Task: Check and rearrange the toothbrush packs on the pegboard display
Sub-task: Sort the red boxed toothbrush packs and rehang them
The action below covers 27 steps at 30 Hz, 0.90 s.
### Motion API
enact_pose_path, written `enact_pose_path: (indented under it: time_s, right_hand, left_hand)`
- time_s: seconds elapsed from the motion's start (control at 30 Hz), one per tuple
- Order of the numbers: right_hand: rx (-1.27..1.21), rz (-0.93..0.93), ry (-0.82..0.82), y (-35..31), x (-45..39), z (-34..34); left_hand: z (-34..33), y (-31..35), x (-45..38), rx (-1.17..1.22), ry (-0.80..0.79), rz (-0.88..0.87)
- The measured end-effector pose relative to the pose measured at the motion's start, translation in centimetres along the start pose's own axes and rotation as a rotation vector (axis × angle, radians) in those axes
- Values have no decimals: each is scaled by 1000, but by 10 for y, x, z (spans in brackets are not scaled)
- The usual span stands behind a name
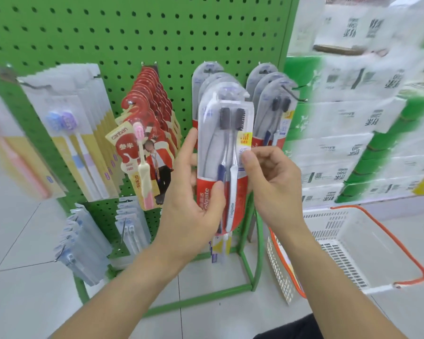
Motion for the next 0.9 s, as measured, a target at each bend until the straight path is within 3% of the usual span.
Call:
enact_pose_path:
  time_s: [0.27,0.63,0.77,0.9]
  right_hand:
    - [72,-71,79,-1,-18,0]
    - [373,-132,-120,6,-41,2]
    - [654,-11,-157,-20,-49,11]
    - [547,229,-37,-72,-71,10]
  left_hand:
    - [-9,-2,-18,-225,-65,-56]
    - [-16,3,-51,-319,4,-85]
    - [-23,5,-79,-354,36,-109]
    - [-26,-3,-85,-397,26,-140]
Point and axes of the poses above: each hand's wrist, its own x-axis away from the middle knuckle, its own z-axis out of the back of the hand, y = z × x, the point moved 1 cm from there along -x, towards the middle knuckle, and after that the axes turned 10 degrees about y, right-handed, at the moved point
